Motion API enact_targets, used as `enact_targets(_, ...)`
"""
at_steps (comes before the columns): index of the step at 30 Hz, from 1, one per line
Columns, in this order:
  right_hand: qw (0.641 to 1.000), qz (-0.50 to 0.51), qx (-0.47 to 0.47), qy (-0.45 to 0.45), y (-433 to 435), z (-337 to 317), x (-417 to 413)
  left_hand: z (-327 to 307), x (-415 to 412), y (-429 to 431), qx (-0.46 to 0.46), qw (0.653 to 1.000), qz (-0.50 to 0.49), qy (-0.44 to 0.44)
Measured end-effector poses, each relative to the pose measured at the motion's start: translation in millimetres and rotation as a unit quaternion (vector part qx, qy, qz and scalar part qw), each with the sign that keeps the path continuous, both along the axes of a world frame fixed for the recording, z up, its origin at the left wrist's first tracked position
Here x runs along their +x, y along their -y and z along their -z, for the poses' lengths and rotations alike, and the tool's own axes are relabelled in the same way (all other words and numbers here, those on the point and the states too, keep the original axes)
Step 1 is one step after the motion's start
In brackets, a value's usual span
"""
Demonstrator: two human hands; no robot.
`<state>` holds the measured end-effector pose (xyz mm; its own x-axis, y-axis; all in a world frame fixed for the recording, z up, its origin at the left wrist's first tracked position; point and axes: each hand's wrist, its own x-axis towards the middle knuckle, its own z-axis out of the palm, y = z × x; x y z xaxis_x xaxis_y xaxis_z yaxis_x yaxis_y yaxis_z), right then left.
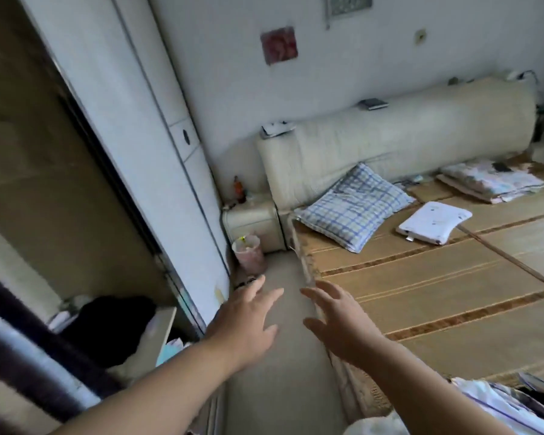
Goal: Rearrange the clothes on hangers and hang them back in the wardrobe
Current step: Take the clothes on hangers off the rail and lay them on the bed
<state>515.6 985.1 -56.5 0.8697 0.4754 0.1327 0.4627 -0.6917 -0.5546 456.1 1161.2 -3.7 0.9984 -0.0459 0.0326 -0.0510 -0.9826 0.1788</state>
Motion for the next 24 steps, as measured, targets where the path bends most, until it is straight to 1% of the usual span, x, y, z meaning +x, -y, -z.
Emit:
enact_targets(5, 0.994, -0.087, 0.028, 0.064, -112.6, -65.4, -11.8, -64.3, -41.4, -94.8, 0.031, 0.990, -0.091, 0.099)
enact_targets(8, 0.985, -0.135, 0.033, 0.105, -170.6, -103.9, -20.4, -103.3, -63.2, -139.3, 0.040, 0.976, -0.148, 0.158)
enact_targets(10, 0.978, -0.155, 0.039, 0.135, -205.2, -135.5, -25.1, -136.5, -76.9, -166.8, 0.054, 0.958, -0.190, 0.206)
enact_targets(14, 0.957, -0.206, 0.067, 0.190, -262.3, -196.8, -30.5, -201.4, -100.4, -211.3, 0.135, 0.908, -0.261, 0.300)
enact_targets(18, 0.934, -0.254, 0.102, 0.229, -310.3, -250.4, -30.8, -258.0, -116.2, -244.0, 0.210, 0.856, -0.300, 0.365)
enact_targets(21, 0.914, -0.296, 0.145, 0.239, -346.8, -281.8, -23.3, -300.9, -121.7, -263.6, 0.294, 0.794, -0.334, 0.413)
enact_targets(23, 0.900, -0.323, 0.166, 0.242, -369.8, -299.1, -14.9, -325.3, -122.7, -274.6, 0.329, 0.761, -0.364, 0.425)
enact_targets(24, 0.891, -0.340, 0.176, 0.242, -381.8, -307.9, -10.1, -335.2, -122.8, -282.8, 0.352, 0.738, -0.383, 0.430)
